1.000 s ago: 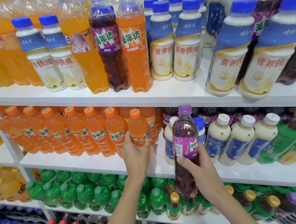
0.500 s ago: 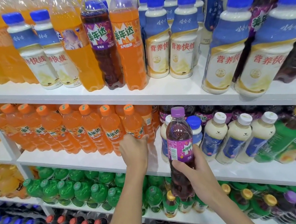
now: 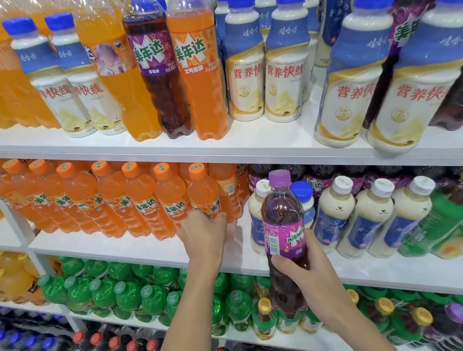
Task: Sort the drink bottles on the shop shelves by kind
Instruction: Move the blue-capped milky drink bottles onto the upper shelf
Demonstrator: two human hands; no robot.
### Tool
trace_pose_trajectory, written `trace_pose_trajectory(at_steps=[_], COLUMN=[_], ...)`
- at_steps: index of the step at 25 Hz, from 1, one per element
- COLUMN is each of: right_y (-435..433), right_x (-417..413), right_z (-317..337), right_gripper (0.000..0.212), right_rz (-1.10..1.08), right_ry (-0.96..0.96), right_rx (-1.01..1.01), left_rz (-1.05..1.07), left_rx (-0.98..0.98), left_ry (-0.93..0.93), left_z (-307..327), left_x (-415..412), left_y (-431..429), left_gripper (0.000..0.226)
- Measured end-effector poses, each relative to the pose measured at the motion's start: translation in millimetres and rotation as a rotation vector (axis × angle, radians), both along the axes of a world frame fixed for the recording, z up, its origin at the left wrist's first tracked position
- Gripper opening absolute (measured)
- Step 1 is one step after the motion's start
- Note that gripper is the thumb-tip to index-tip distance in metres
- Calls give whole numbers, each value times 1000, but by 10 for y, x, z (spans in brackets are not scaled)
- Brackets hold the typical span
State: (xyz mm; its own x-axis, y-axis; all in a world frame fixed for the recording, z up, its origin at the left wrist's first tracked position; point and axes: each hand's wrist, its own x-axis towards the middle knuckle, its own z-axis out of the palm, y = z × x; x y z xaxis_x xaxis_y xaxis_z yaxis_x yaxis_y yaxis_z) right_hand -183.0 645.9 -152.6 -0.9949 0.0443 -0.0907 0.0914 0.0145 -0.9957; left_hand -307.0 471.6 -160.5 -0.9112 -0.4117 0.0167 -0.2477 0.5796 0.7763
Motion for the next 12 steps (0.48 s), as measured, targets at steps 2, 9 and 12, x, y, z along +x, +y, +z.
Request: trace_pose_trajectory(at_steps=[2,9,12], right_y=[9,71,146], right_x=[11,48,65], right_z=[-7,18,44], right_gripper=[38,36,36], right_rz=[5,-16,-53], right_ry=[-1,16,24], right_rx=[4,-18,-2], left_rz=[2,-38,-75], left_rx=[11,19,6], left_ry=[-6,-49,-178], left_z=[-38,-63,-120], left_x=[-9,99,229], left_y=[-3,23,78], left_gripper=[36,41,39])
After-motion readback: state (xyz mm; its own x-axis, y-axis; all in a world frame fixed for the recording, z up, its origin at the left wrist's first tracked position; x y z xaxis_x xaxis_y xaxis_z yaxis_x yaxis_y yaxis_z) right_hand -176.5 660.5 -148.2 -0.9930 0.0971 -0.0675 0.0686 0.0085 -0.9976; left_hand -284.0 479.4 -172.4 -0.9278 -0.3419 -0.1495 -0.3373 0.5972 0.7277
